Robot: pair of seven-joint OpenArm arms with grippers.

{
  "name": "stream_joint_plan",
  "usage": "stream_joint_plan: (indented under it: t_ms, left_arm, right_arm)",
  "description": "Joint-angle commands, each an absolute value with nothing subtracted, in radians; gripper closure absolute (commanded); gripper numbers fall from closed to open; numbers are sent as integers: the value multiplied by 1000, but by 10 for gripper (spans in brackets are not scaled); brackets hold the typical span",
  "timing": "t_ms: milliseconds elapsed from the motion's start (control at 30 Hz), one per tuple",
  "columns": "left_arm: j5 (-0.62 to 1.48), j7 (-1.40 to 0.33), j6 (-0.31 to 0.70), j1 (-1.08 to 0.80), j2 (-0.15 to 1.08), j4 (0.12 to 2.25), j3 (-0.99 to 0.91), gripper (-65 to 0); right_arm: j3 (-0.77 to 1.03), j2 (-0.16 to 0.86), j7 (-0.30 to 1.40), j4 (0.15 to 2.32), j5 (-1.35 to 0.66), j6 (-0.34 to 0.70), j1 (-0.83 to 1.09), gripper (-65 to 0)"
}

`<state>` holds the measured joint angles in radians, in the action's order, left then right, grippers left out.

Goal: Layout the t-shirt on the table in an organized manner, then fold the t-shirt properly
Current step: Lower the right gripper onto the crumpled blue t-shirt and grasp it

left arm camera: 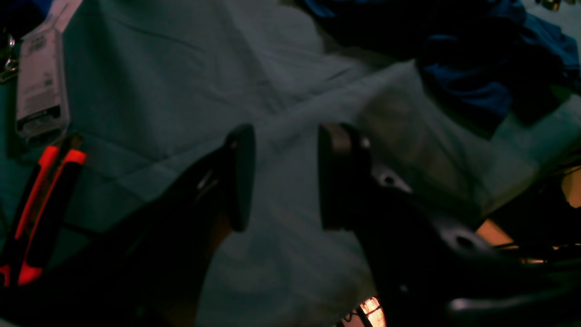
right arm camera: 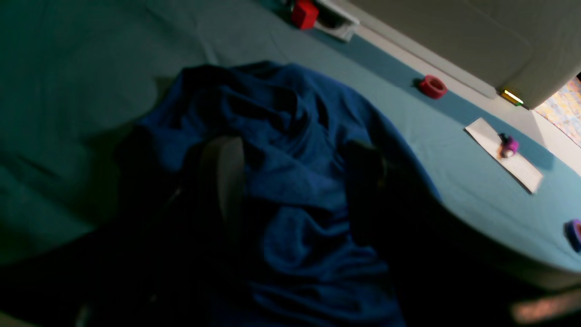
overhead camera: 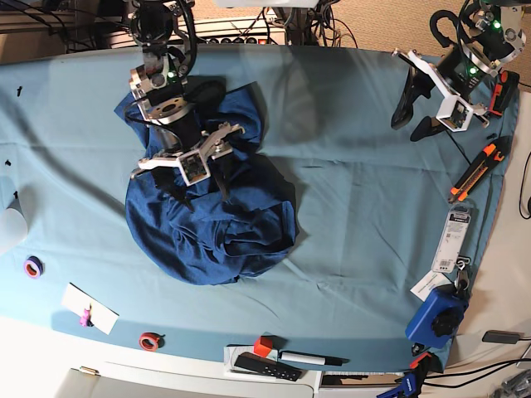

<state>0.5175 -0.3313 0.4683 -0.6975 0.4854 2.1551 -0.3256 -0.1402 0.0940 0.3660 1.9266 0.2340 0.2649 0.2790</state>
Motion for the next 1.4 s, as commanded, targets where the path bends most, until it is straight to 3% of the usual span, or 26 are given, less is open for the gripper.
stream_joint_plan:
  t_ms: [0,200,667,967,1367]
  left_arm:
    - [532,-308,469,-701,496,2170,-332,-241]
    - [532,-308,469,-701,496,2170,-332,-241]
    - [532,-315,469,-701,495,2170,-332,-241]
    - [532,-316,469,-701,495,2170,-332,-241]
    - [533,-315,469,-701,462,2170,-332,-241]
  right_arm:
    - [-139,96,363,1918,233,254,258,-355]
    - [-139,91,368,1823,226,254,211,-356]
    - [-207,91,374,1821,234,291,199,-356]
    - [-279,91,417,1821,341,213,187,-356]
    - [-248,91,434,1709,314,213,129,-356]
